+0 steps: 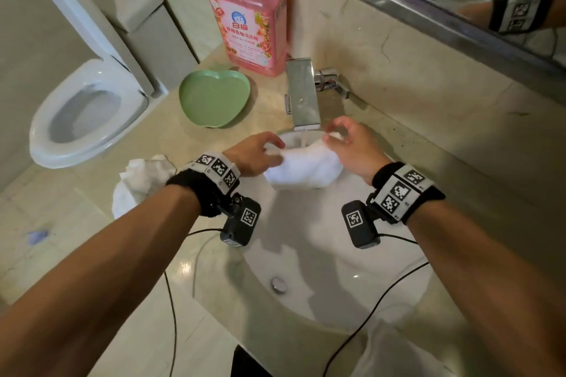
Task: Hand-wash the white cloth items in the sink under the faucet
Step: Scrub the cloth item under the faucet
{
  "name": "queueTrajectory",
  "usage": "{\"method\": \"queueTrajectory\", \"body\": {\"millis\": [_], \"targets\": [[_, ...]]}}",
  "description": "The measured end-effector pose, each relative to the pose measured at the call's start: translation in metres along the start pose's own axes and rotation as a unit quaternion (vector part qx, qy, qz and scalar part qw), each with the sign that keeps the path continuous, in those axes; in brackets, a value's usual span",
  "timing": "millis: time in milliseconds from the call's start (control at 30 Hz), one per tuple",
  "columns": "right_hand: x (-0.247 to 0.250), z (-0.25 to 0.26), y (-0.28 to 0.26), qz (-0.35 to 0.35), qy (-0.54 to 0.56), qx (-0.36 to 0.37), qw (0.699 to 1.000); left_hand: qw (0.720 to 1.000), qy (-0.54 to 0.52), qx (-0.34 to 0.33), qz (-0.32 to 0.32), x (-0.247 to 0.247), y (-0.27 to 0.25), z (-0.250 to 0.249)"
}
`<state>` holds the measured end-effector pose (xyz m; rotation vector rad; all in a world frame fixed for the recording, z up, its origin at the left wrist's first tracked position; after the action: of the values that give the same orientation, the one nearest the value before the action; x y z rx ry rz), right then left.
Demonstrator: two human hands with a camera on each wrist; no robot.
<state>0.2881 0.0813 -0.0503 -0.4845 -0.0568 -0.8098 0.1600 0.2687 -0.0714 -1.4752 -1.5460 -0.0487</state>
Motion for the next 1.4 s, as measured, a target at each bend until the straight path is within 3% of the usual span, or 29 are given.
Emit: {"method": "queueTrajectory", "body": {"millis": [100, 200, 300, 433, 533, 633, 700, 800, 867, 967, 1167, 1300, 1400], "targets": [[0.006, -0.002, -0.002, -0.045, -0.034, 0.000, 0.998, 0.995, -0.075, 0.003, -0.064, -0.004, 0.001, 0.000], [0.012, -0.008, -0.006, 0.003, 0.012, -0.033, 0.999, 0.985, -0.121, 0.018, -0.120, -0.011, 0.008, -0.010], [0.020, -0.015, -0.010, 0.081, -0.025, -0.041, 0.996, 0.987, -0.092, 0.031, -0.128, -0.016, 0.020, -0.025], [0.033, -0.023, -0.009, 0.041, -0.182, 0.006, 0.982, 0.987, 0.027, 0.047, -0.153, -0.018, 0.034, -0.042], [0.039, -0.035, -0.004, -0.002, -0.113, -0.006, 0.994, 0.989, 0.035, 0.042, -0.137, -0.016, 0.037, -0.045], [0.040, -0.040, -0.001, -0.054, -0.029, -0.017, 0.998, 0.992, -0.065, 0.025, -0.102, -0.010, 0.034, -0.040], [0.037, -0.039, 0.002, -0.044, 0.013, -0.017, 0.999, 0.991, -0.112, 0.024, -0.071, -0.004, 0.028, -0.037], [0.028, -0.034, 0.003, 0.037, 0.062, -0.030, 0.997, 0.997, -0.042, -0.004, -0.068, 0.006, 0.017, -0.030], [0.021, -0.028, 0.003, 0.065, 0.002, -0.008, 0.998, 0.996, 0.018, -0.023, -0.085, 0.011, 0.008, -0.025], [0.005, -0.018, 0.004, 0.031, -0.089, 0.034, 0.995, 0.992, 0.076, -0.028, -0.094, 0.016, -0.004, -0.018], [-0.014, -0.005, 0.007, 0.052, -0.117, 0.038, 0.991, 0.978, 0.116, -0.011, -0.171, 0.030, -0.024, -0.001], [-0.024, -0.003, 0.010, 0.039, -0.181, 0.045, 0.982, 0.976, 0.114, -0.011, -0.187, 0.033, -0.030, 0.010], [-0.027, 0.000, 0.011, 0.026, -0.165, 0.064, 0.984, 0.972, 0.121, -0.005, -0.200, 0.034, -0.030, 0.016]]}}
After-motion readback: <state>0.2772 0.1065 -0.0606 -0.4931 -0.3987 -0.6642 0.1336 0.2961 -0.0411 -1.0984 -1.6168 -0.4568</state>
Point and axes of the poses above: each hand's wrist, its own y-axis towards the middle knuckle, its own x-axis out of the back of the hand, z = x × y, the point moved 2 cm from there along y, towards the middle knuckle, and after that the axes turned 11 degrees about y, right-handed, at the moved point
